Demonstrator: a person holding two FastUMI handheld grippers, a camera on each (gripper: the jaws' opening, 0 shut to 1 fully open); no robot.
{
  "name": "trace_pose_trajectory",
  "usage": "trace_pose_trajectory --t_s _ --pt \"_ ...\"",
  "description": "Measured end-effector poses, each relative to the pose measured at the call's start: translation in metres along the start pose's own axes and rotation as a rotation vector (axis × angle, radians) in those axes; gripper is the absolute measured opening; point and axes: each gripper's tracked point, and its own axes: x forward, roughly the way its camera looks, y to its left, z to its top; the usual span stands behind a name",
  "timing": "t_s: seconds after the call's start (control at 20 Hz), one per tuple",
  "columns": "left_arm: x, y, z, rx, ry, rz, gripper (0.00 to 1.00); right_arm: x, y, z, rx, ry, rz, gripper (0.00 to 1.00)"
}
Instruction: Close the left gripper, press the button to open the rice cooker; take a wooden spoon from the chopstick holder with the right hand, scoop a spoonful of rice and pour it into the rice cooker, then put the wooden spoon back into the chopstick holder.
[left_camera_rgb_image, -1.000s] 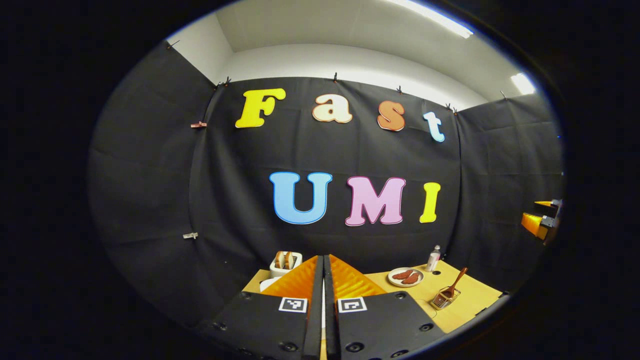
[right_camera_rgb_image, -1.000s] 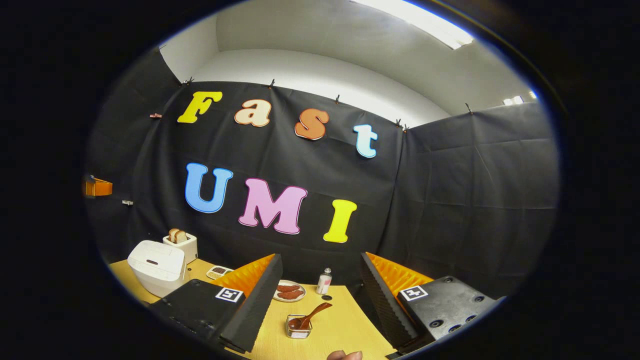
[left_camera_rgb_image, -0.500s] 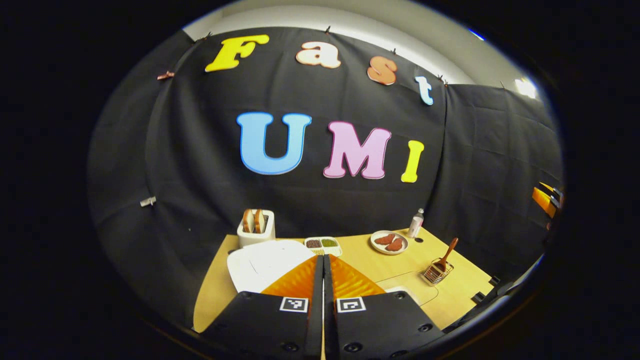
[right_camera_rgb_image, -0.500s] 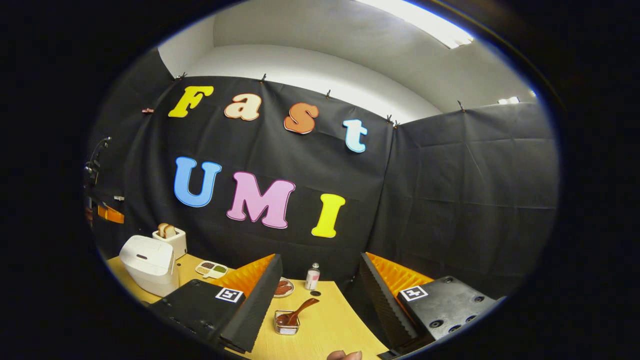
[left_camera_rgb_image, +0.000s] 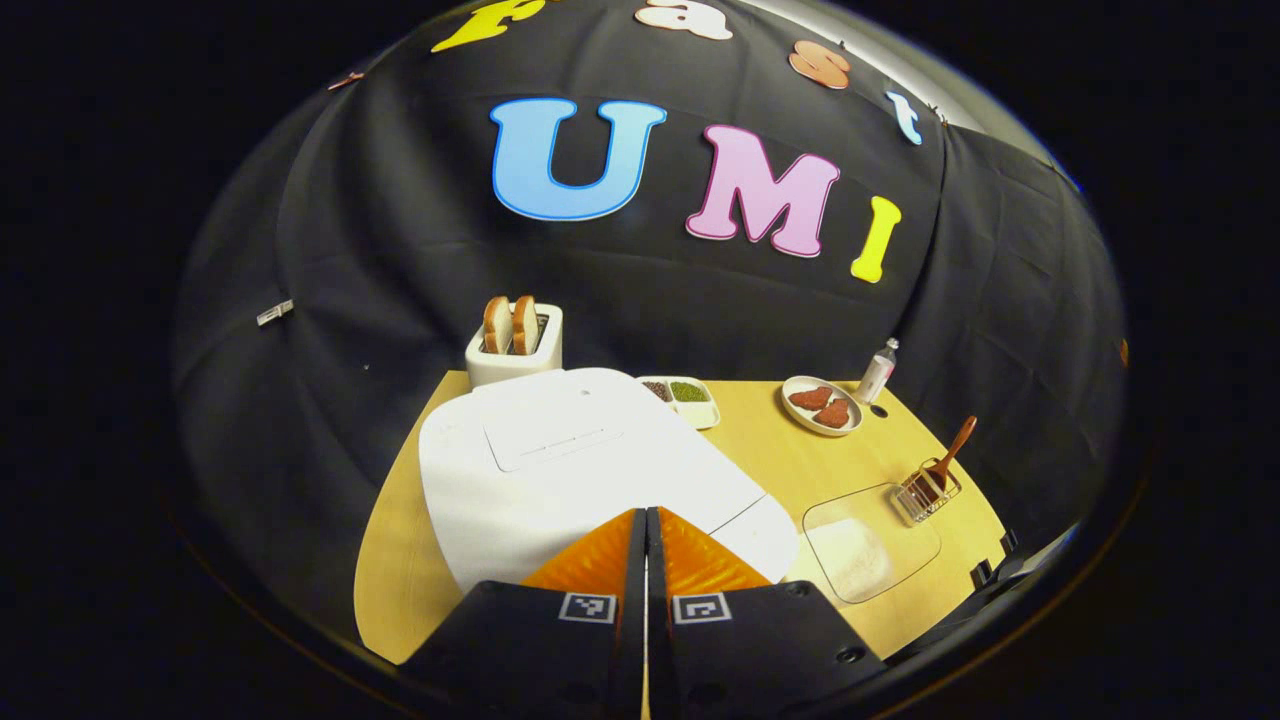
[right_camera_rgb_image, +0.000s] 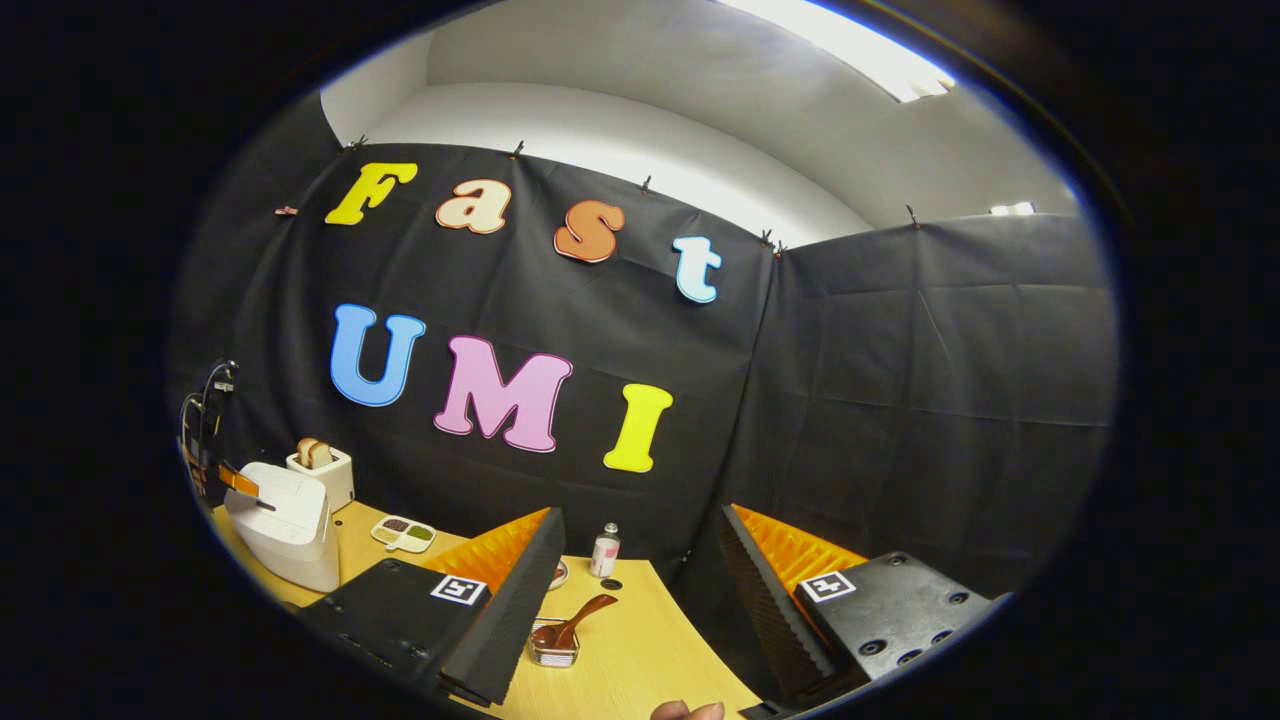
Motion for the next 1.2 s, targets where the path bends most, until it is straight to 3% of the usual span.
trace_pose_trajectory --t_s 0.7,0.85,1.0,1.2 --pt "0.018 0.004 -0.022 -0.088 0.111 0.026 0.08 -0.015 -0.025 -0.011 -0.039 0.03 -0.068 0.98" --pt "0.02 0.003 -0.022 -0.065 0.133 0.028 0.08 -0.017 -0.025 -0.01 -0.036 0.026 -0.076 0.97" --pt "0.014 0.004 -0.006 -0.028 0.069 0.045 0.08 -0.021 -0.028 -0.014 -0.028 0.034 -0.086 0.98" --pt "-0.006 0.004 0.044 0.085 -0.102 0.094 0.09 -0.028 -0.024 -0.015 -0.025 0.034 -0.081 0.98"
